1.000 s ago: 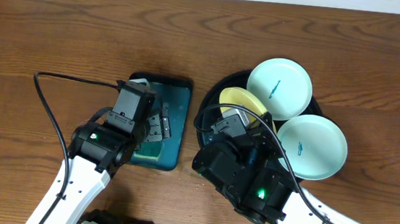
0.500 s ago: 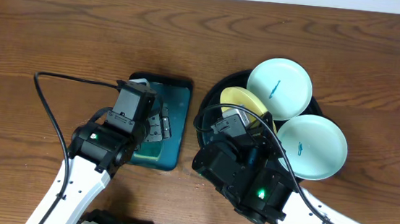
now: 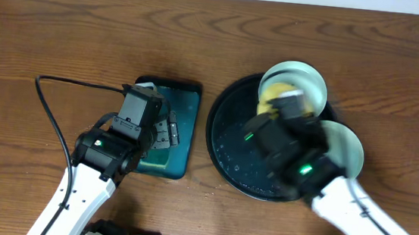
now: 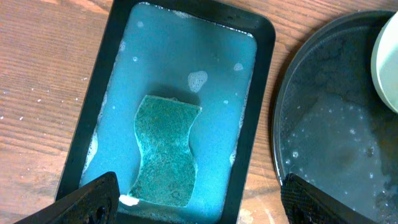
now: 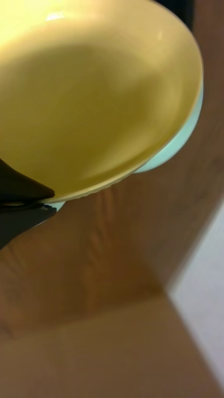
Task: Clean dirty plates on tray and stack at the side
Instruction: 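Lift the yellow plate with right gripper and move it right, then set the yellow plate down on the table right of the tray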
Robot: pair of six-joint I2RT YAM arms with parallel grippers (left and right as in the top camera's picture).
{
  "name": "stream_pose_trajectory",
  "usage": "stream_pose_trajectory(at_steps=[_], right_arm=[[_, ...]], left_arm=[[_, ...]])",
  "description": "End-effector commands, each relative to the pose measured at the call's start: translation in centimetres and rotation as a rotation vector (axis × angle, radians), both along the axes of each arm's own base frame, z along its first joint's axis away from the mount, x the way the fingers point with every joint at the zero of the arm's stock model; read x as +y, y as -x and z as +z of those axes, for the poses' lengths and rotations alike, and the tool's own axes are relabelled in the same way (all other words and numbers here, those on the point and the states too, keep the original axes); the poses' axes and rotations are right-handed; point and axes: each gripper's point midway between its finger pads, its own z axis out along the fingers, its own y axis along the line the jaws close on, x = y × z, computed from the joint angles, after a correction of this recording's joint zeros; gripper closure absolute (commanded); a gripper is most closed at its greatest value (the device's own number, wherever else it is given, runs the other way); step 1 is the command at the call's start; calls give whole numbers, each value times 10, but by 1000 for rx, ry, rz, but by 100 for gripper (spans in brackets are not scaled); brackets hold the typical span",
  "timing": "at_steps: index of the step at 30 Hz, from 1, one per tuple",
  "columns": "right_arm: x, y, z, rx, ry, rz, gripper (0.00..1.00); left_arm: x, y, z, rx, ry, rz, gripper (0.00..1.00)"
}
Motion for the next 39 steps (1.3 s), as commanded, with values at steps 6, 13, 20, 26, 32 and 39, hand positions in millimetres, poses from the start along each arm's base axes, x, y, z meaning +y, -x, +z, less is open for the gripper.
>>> stream_pose_trajectory(at_steps=[6, 13, 20, 26, 32, 39], right_arm=[[-120, -18, 6, 38, -830, -210, 99], [-284, 20, -60, -91, -1014, -856, 99], [-327, 29, -144, 23, -1067, -990, 99], [-311, 12, -148, 61, -1109, -889, 58], [-251, -31, -38, -105, -1191, -432, 38], [-190, 50, -63, 226, -846, -680, 47]], left_arm=[[0, -3, 6, -14, 6, -2, 16], [0, -3, 6, -13, 6, -2, 16], [0, -3, 6, -13, 6, -2, 16], [0, -3, 6, -14, 6, -2, 16], [0, -3, 6, -13, 6, -2, 16], [0, -3, 6, -13, 6, -2, 16]])
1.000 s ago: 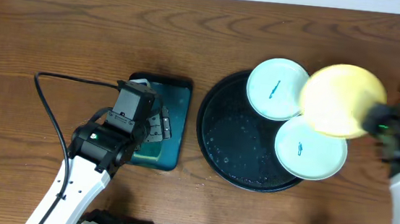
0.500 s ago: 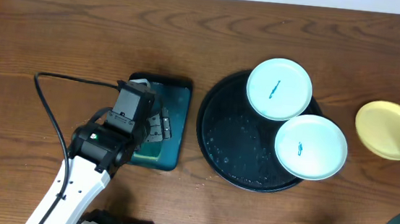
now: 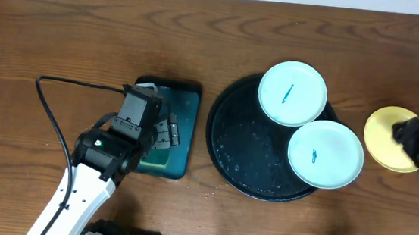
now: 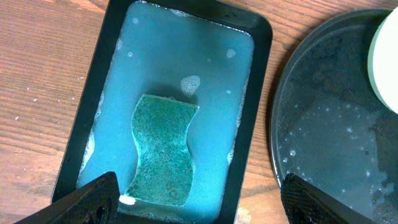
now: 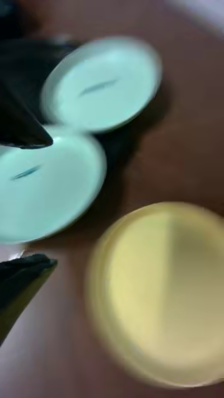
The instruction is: Clean dirty plates on tray and stack at the side
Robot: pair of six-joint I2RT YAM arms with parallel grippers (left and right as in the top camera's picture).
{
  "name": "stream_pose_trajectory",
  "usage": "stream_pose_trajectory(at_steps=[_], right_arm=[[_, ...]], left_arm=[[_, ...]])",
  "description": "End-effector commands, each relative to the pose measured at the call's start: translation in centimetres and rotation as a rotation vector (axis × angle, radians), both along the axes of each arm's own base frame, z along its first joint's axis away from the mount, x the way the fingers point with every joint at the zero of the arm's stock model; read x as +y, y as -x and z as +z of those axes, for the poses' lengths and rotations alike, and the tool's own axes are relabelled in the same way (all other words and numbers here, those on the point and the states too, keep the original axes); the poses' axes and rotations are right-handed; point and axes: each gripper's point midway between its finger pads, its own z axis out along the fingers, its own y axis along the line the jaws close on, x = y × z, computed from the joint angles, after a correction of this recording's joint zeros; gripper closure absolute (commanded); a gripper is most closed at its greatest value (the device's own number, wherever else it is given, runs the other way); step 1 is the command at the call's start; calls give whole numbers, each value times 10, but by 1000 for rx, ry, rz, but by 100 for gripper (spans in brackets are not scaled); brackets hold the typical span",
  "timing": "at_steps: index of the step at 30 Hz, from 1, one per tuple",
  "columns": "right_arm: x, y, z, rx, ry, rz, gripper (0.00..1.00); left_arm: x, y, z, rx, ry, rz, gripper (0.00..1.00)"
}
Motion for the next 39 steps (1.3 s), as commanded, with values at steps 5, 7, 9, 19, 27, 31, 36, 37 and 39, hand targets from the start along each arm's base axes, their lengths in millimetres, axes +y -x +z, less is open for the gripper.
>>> stream_pose_trajectory(at_steps=[5, 7, 9, 19, 27, 31, 36, 37, 39], right_arm=[[10, 35, -97, 269, 178, -3, 47], [13, 36, -119, 260, 165, 4, 49], [18, 33, -131, 238, 142, 16, 55], [58, 28, -74, 90, -27, 108, 99], [136, 27, -50, -61, -86, 490, 99], [190, 27, -79, -59, -86, 696, 99], [183, 23, -133, 97, 77, 558, 99], [180, 21, -140, 120, 108, 521, 99], [184, 14, -140, 113, 92, 482, 77]], left_arm=[[1, -3, 6, -16, -2, 3, 16], [1, -3, 6, -16, -2, 3, 16], [1, -3, 6, -16, -2, 3, 16], [1, -3, 6, -16, -2, 3, 16], [1, -3, 6, -16, -2, 3, 16], [1, -3, 6, -16, -2, 3, 16], [1, -3, 6, -16, -2, 3, 16], [1, -3, 6, -16, -2, 3, 16], [1, -3, 6, -16, -2, 3, 16]])
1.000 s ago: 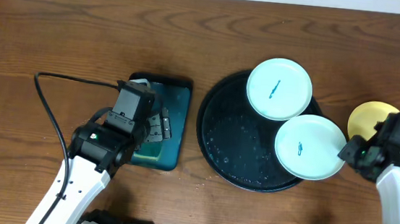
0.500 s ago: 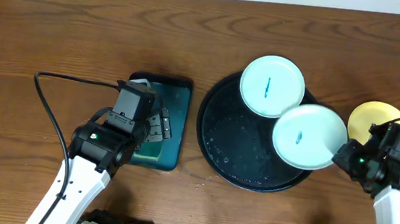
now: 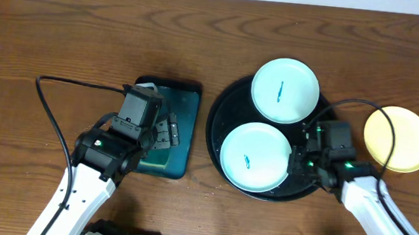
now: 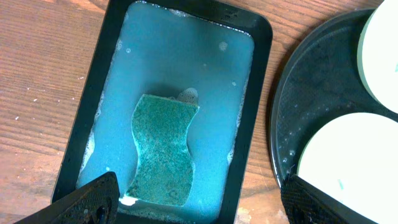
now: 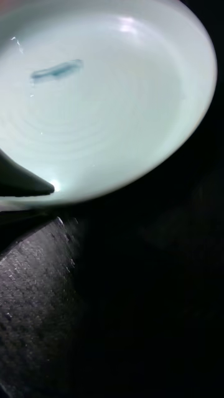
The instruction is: Clean dirty plates on tray and stack at the side
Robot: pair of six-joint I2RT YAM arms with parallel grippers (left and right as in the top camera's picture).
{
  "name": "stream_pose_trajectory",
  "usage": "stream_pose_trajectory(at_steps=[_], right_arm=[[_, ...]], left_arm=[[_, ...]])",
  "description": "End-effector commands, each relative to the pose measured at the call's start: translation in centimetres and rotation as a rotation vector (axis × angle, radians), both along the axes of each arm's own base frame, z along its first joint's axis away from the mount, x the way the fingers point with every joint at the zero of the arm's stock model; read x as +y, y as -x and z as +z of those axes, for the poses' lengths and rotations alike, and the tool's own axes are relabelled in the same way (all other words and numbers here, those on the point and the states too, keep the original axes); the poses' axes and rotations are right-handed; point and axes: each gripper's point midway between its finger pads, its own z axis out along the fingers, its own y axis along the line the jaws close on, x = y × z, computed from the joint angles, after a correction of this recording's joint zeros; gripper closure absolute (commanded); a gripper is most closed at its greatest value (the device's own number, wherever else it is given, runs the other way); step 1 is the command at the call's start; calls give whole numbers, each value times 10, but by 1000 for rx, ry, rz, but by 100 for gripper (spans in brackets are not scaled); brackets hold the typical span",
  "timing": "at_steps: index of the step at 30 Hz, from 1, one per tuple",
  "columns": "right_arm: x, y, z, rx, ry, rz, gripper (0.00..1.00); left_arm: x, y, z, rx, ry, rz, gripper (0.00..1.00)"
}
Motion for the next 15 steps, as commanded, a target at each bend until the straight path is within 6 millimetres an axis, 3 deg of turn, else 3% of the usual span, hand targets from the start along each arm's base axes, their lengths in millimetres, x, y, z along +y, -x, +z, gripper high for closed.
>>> stream_pose_trajectory(at_steps=[1, 4, 8, 10, 12, 15], right_arm=[[-12, -15, 4, -29, 61, -143, 74], [-10, -33, 34, -99, 62, -119, 68], [0, -57, 99, -249, 103, 66, 65], [0, -57, 115, -256, 108, 76, 64], [-1, -53, 118, -241, 110, 78, 64], [1, -46, 114, -208, 96, 90, 64]], left_arm=[[1, -3, 6, -16, -2, 3, 16], [1, -3, 6, -16, -2, 3, 16], [-5, -1, 6, -2, 37, -9, 16], [-10, 10, 0, 53, 59, -33, 16], [-6, 11, -7, 67, 49, -4, 16], [19, 16, -35, 131, -50, 150, 16]])
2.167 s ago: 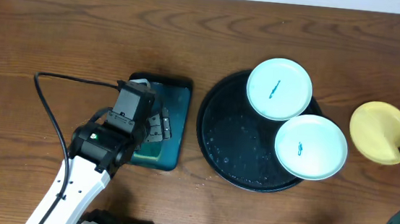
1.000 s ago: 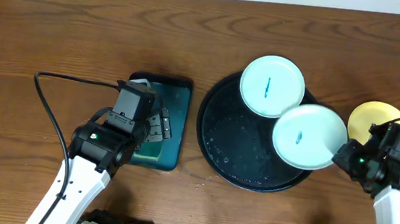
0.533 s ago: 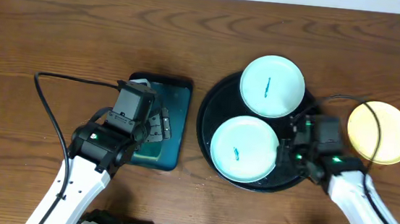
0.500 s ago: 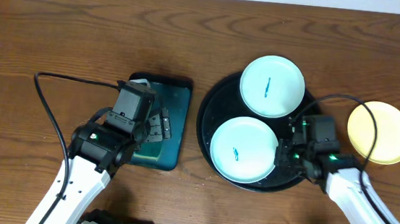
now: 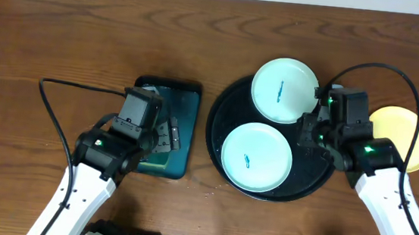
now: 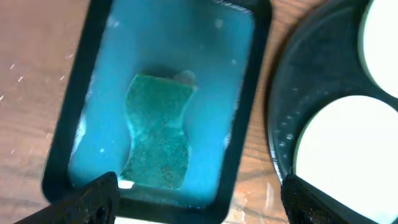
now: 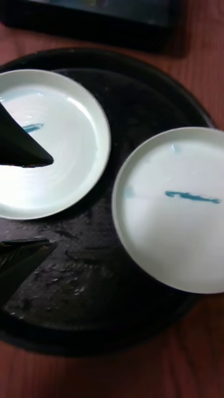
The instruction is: Clean dirty plates on tray and stack at the side
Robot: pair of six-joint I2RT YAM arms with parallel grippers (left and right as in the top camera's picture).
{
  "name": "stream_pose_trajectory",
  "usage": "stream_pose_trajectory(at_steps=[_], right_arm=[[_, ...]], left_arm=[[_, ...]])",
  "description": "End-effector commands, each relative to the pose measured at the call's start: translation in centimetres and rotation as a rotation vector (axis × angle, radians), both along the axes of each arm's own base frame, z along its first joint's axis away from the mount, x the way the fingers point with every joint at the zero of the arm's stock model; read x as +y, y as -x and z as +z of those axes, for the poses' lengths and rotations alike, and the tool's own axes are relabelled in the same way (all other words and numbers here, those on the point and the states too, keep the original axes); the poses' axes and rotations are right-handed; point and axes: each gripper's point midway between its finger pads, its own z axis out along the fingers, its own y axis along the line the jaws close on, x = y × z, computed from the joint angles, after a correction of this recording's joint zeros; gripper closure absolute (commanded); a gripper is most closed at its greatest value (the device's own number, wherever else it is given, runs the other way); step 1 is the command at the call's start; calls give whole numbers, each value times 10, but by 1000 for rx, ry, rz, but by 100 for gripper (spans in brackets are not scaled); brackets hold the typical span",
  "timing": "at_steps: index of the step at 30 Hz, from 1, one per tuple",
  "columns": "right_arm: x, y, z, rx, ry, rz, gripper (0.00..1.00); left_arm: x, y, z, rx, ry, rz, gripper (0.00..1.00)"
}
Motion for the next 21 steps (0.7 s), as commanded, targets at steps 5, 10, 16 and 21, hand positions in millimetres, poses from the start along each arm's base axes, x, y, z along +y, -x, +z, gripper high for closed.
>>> stream_pose_trajectory(at_steps=[5, 10, 16, 21], right_arm=[[8, 7, -2, 24, -11, 59, 66], [9, 7, -2, 26, -15, 58, 66], [12, 9, -2, 32, -31, 68, 67], [12, 9, -2, 34, -33, 70, 67]], left_arm=[[31, 6, -94, 209, -189, 161, 21], [24, -1, -144, 307, -227, 100, 53], [17, -1, -167, 359, -222, 52, 93], [7, -9, -147, 303, -144, 80, 93]])
